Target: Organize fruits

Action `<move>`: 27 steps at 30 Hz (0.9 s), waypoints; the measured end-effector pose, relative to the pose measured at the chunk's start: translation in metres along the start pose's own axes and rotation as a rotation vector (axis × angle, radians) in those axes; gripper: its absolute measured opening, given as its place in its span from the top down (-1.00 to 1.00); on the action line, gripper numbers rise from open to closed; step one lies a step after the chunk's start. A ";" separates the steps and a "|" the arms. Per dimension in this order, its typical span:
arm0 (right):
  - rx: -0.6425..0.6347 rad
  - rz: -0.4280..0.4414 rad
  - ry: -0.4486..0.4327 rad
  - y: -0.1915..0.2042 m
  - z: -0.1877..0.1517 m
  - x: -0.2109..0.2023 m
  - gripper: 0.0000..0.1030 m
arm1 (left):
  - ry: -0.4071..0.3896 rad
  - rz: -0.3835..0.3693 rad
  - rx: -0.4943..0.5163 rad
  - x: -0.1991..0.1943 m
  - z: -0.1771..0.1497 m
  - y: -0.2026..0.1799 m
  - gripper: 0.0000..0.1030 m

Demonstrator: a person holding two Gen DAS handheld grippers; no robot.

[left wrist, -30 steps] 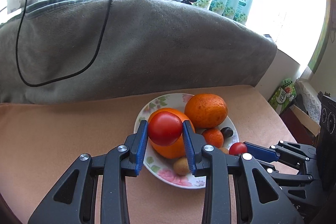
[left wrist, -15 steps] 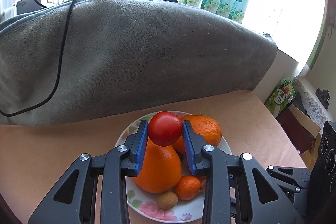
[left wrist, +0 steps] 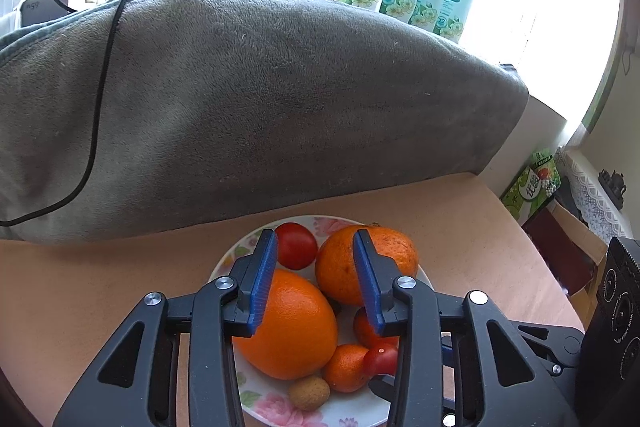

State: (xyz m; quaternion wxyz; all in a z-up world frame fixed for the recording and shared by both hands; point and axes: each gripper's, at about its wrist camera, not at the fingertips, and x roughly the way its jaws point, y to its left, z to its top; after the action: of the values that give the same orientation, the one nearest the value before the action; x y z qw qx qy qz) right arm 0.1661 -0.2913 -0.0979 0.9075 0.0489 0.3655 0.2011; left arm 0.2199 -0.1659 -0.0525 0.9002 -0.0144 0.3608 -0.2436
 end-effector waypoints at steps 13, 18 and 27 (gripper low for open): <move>0.013 0.006 -0.019 -0.002 0.003 -0.004 0.13 | -0.011 0.003 -0.006 -0.007 0.000 0.002 0.02; 0.020 0.003 -0.033 -0.003 0.002 -0.016 0.12 | -0.024 0.009 -0.011 -0.017 -0.002 0.005 0.02; 0.003 -0.049 -0.052 -0.003 -0.013 -0.042 -0.13 | -0.049 0.046 0.012 -0.047 -0.027 0.003 -0.17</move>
State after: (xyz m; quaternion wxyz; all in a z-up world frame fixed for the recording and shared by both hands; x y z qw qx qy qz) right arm 0.1304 -0.3114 -0.0810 0.9212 0.0466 0.3433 0.1770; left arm 0.1744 -0.1381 -0.0425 0.9142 -0.0067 0.3373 -0.2244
